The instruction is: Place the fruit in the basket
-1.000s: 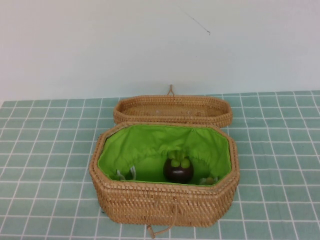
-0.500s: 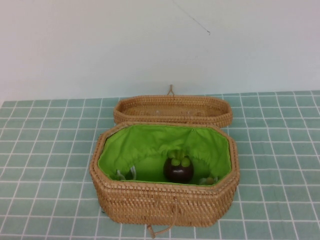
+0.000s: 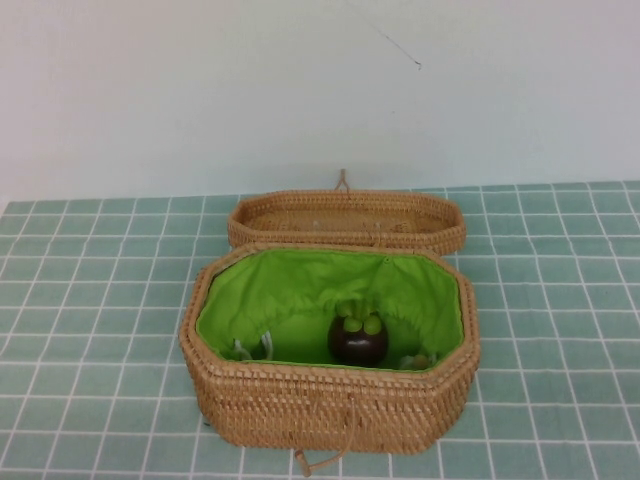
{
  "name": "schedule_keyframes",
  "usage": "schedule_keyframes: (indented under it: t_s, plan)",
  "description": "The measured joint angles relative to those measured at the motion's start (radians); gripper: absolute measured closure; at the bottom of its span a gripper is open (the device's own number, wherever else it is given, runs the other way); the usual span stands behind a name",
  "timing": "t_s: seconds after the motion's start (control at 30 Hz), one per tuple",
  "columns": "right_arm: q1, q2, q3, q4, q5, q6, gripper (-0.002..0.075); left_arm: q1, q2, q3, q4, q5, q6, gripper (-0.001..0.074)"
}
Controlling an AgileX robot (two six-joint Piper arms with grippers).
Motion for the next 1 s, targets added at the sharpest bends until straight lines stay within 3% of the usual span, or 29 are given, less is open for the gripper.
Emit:
schedule_keyframes:
  t_s: [0.2, 0.33, 0.77, 1.0]
  plan:
    - [0.045, 0.000, 0.206, 0.000, -0.206, 0.000, 0.0727, 0.000, 0.000, 0.000, 0.000, 0.000, 0.000, 0.0736]
    - [0.090, 0.000, 0.200, -0.058, -0.223, -0.044, 0.0727, 0.000, 0.000, 0.000, 0.000, 0.000, 0.000, 0.0736]
    - [0.113, 0.000, 0.202, -0.143, 0.129, -0.186, 0.0727, 0.000, 0.000, 0.000, 0.000, 0.000, 0.000, 0.0737]
    - [0.113, 0.000, 0.202, -0.144, 0.146, -0.186, 0.0727, 0.000, 0.000, 0.000, 0.000, 0.000, 0.000, 0.0737]
